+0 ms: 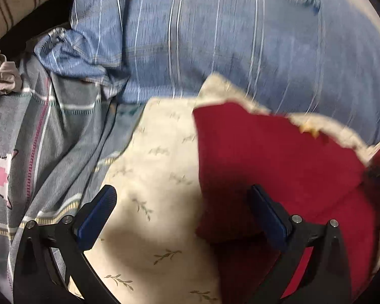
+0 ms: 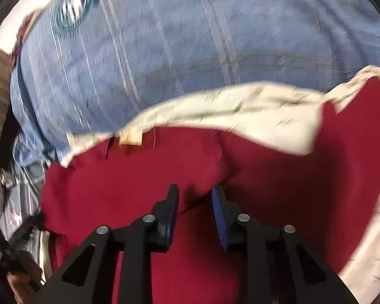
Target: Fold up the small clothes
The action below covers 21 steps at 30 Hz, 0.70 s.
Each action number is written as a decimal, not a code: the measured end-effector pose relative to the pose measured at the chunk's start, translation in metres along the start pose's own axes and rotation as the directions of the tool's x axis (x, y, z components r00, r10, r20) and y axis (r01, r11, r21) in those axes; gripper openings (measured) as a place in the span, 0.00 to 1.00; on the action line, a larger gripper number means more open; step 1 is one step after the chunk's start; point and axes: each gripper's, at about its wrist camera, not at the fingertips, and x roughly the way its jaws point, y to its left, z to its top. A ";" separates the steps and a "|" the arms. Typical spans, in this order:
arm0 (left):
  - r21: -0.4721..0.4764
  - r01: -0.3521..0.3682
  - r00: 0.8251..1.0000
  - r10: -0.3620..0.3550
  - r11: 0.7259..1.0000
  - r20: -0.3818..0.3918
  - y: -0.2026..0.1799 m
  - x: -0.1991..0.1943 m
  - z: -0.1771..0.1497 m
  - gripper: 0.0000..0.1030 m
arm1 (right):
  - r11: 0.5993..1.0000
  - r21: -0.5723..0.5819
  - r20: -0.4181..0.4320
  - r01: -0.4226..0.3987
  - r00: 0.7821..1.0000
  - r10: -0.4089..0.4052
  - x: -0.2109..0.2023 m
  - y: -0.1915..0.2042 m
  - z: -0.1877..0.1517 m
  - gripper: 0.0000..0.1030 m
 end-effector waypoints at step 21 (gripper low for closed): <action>-0.061 0.250 0.954 -0.256 0.966 -0.154 0.014 -0.091 -0.083 1.00 | 0.973 -0.169 -0.062 -0.158 0.987 0.149 -0.109 0.023 -0.058 0.64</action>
